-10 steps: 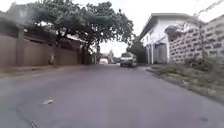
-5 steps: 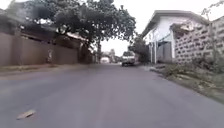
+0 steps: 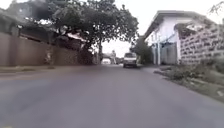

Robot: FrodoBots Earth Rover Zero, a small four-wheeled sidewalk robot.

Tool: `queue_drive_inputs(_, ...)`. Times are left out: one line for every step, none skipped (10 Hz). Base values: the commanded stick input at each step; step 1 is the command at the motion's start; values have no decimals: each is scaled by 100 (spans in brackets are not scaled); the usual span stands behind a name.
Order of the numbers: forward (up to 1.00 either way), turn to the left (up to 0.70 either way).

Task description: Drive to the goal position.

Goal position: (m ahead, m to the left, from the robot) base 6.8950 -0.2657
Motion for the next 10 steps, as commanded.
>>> queue_drive_inputs(100,0)
queue_drive_inputs(100,0)
queue_drive_inputs(100,0)
queue_drive_inputs(100,0)
queue_drive_inputs(100,0)
queue_drive_inputs(100,0)
queue_drive_inputs(100,-17)
queue_drive_inputs(100,-40)
queue_drive_inputs(100,-40)
queue_drive_inputs(100,-30)
